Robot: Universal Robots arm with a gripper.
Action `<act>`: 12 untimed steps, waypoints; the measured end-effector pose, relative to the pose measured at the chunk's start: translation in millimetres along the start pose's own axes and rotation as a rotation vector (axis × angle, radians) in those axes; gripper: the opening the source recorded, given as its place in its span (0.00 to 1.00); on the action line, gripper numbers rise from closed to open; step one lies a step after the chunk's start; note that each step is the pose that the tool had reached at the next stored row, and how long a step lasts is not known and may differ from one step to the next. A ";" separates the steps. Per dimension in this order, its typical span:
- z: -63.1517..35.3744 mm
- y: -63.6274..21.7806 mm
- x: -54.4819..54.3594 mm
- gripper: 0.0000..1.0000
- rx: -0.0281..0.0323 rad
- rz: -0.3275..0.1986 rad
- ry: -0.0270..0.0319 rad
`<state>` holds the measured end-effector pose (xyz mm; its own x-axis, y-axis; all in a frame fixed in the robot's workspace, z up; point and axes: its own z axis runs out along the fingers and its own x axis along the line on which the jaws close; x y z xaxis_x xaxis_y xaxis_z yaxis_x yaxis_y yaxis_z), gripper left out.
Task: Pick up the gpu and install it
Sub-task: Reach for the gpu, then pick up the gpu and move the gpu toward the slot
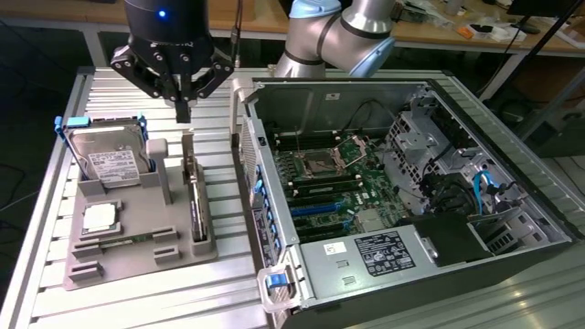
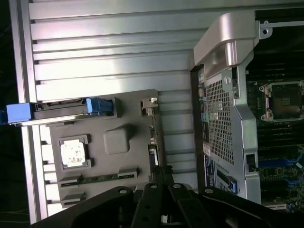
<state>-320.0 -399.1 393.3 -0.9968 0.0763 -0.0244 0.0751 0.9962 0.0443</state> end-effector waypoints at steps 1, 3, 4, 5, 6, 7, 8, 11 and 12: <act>-0.1 -0.2 2.8 0.11 0.0000 0.000 0.0000; -0.2 -0.7 8.6 0.11 0.0000 0.000 0.0000; -0.3 -0.8 10.9 0.11 -0.0001 0.000 0.0000; -0.3 -0.9 12.2 0.11 0.0000 0.000 0.0000; -0.3 -0.9 12.2 0.11 -0.0001 0.000 -0.0001; -0.3 -0.9 12.2 0.11 0.0000 0.000 0.0000; -0.3 -0.9 12.3 0.11 0.0000 0.000 0.0000; -0.3 -1.0 12.3 0.11 0.0000 0.000 0.0000; -0.3 -0.9 12.3 0.11 0.0000 0.000 0.0000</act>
<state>-332.3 -399.1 393.3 -0.9968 0.0762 -0.0244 0.0751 0.9962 0.0444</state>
